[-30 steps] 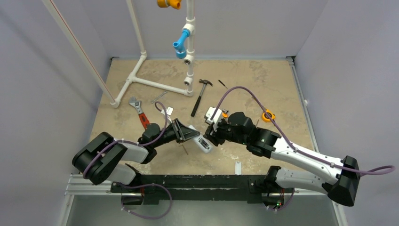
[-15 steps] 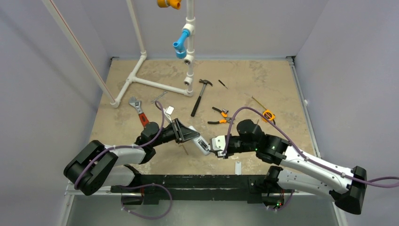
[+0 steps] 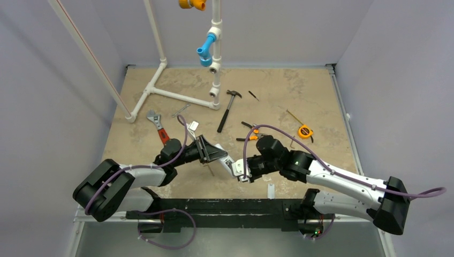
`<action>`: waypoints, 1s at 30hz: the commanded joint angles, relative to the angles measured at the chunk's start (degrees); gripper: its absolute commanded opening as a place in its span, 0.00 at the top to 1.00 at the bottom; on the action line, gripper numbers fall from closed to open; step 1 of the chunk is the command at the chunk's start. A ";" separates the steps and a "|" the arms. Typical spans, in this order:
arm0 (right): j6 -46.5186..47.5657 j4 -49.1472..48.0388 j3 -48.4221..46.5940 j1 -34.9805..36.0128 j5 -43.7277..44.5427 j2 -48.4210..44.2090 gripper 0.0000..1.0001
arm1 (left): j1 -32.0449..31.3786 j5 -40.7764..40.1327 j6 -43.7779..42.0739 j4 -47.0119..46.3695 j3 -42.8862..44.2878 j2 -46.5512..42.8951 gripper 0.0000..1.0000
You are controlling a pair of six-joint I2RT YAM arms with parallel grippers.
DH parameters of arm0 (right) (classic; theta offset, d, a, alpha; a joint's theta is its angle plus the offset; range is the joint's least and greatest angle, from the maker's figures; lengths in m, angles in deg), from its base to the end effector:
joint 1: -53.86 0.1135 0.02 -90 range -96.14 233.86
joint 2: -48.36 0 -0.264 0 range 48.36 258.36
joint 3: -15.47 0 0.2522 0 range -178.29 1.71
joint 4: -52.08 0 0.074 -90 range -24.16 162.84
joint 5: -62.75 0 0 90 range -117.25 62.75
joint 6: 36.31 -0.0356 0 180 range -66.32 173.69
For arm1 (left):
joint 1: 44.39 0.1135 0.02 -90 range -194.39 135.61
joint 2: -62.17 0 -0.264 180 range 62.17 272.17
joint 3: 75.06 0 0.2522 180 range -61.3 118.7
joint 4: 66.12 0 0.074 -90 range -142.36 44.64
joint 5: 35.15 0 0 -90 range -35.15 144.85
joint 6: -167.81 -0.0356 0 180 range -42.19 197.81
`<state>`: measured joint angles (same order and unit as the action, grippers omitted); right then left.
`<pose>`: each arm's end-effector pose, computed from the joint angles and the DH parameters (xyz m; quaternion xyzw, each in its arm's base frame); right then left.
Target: Load the batteries into the remote control
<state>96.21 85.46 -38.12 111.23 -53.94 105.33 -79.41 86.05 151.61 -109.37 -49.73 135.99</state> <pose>0.1012 0.1877 0.2566 -0.7324 0.4806 0.2610 0.4057 0.1676 -0.1400 0.1686 -0.0652 0.7313 -0.6436 0.2163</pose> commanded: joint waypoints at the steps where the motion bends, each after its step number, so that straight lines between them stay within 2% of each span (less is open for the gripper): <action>1: 1.60 -0.12 -2.20 -0.06 -1.12 0.63 0.77 | -0.25 1.04 0.20 -5.35 1.40 0.22 1.00; 30: -0.32 -5.90 -0.55 -0.06 3.23 -0.19 0.79 | -0.24 1.67 0.89 -9.05 1.25 2.53 1.00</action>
<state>96.30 82.11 -38.12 111.23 -51.93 106.33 -79.39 86.44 151.81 -113.31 -49.73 137.91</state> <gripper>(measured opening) 0.208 0.258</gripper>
